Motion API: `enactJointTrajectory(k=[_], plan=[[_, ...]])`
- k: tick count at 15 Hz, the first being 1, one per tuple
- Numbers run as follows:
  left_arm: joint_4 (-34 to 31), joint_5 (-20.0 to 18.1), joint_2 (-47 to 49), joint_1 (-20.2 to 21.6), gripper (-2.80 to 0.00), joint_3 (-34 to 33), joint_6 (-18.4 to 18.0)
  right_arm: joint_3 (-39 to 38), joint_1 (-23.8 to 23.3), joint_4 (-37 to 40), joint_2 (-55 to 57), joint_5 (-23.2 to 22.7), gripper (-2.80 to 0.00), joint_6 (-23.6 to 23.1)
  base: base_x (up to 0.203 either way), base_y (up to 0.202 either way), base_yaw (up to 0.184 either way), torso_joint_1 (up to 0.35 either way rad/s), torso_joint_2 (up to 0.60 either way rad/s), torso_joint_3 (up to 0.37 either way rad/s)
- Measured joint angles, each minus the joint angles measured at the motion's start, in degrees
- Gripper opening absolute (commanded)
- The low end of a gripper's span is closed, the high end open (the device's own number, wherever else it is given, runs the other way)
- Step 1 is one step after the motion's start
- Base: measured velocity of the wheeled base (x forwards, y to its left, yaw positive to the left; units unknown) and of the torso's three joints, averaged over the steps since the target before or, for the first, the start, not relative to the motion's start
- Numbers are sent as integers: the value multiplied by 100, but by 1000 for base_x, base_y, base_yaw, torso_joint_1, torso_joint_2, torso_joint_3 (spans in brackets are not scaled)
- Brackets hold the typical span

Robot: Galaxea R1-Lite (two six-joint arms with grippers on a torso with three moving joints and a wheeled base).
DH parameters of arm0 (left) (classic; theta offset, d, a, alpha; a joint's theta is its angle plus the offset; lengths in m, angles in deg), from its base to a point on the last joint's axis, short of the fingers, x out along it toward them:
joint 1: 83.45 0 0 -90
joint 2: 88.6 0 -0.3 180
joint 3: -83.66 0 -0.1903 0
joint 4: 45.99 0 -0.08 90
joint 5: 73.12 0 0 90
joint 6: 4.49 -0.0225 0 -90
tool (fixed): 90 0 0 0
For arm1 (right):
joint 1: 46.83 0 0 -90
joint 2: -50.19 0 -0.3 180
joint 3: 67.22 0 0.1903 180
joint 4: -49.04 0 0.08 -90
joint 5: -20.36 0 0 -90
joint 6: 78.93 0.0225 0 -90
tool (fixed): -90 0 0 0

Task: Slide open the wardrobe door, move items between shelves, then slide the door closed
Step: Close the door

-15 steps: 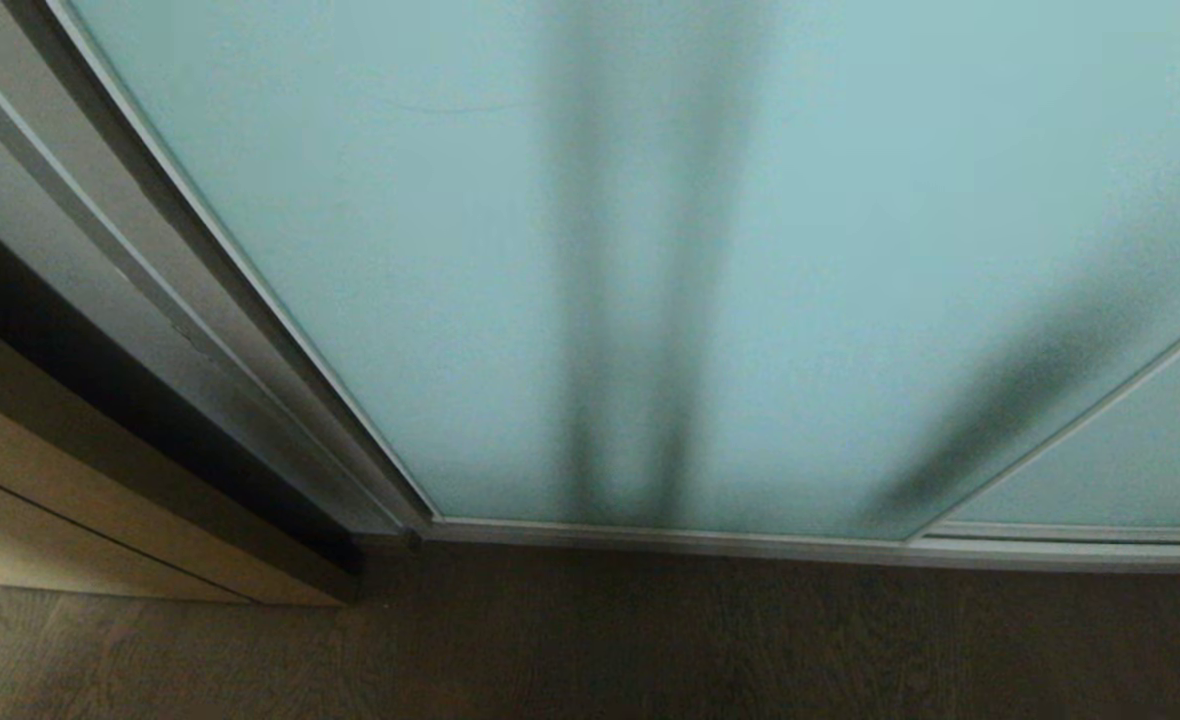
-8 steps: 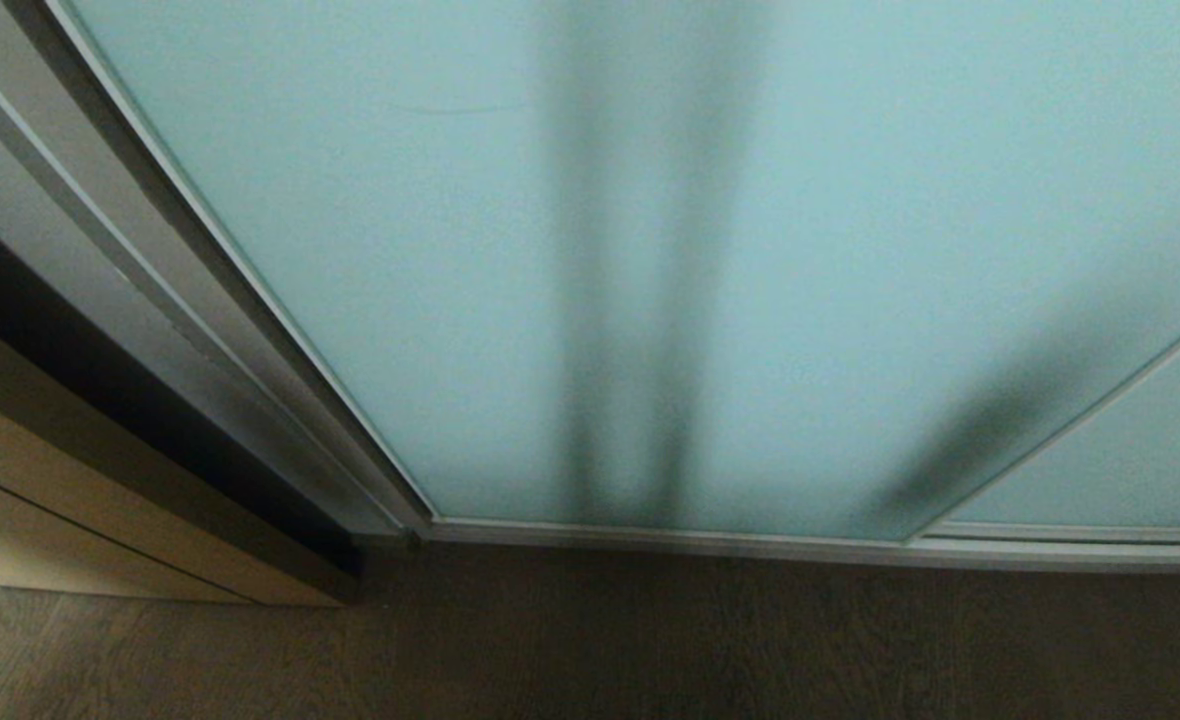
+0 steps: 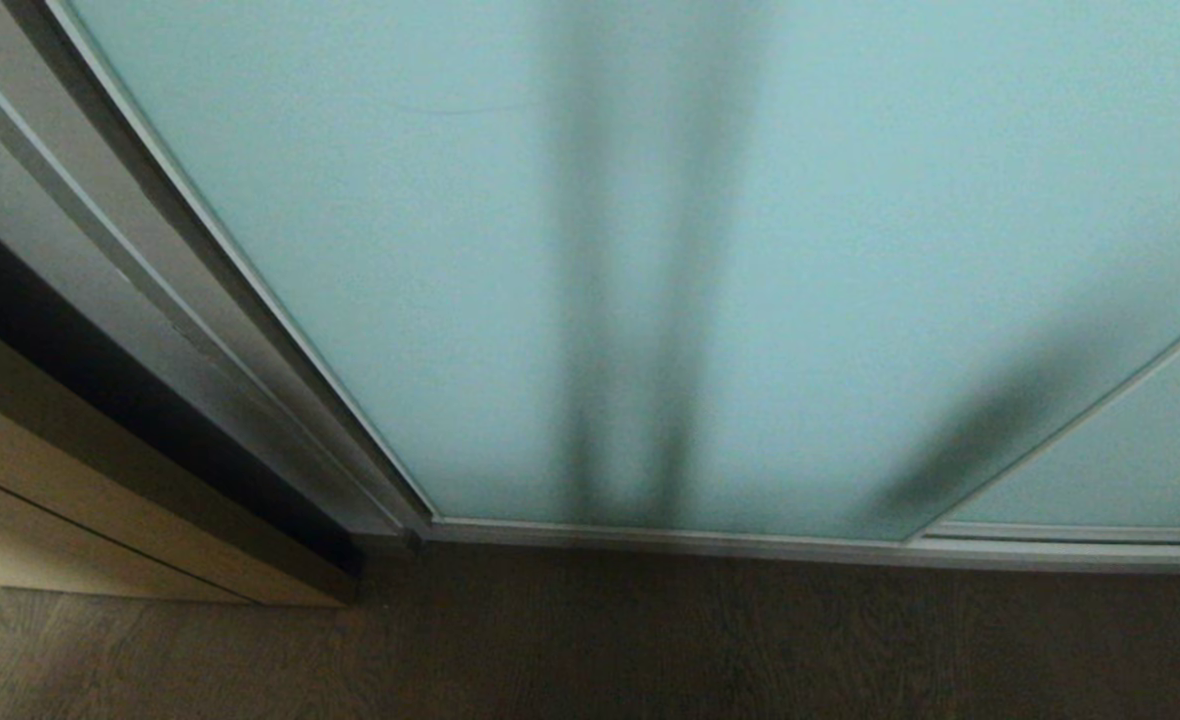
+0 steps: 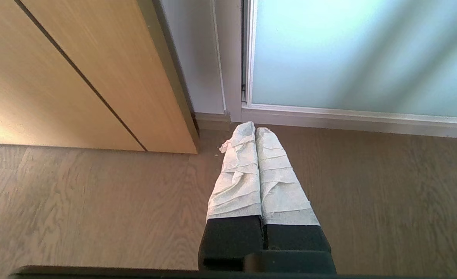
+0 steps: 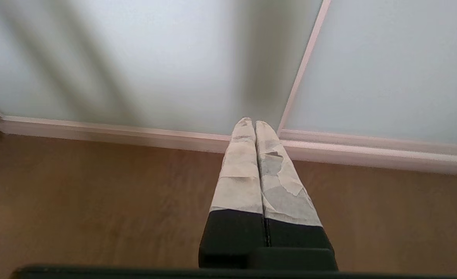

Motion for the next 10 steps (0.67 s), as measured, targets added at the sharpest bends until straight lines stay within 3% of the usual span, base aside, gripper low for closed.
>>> enactJointTrajectory(k=[2, 5, 7, 10], plan=[[2, 0, 0, 2, -280, 0, -1, 0, 6, 237, -2, -20, -280, 83, 0, 0, 0, 0, 0, 0], [0, 0, 0, 2, -280, 0, 0, 0, 6, -272, -2, -24, -280, 123, 0, 0, 0, 0, 0, 0], [0, 0, 0, 2, -280, 0, -2, 0, 9, 230, -2, -33, -280, 126, 0, 0, 0, 0, 0, 0], [1, 0, 0, 0, -280, 0, -1, 0, 11, 338, -2, -33, -280, 113, 0, 0, 0, 0, 0, 0]])
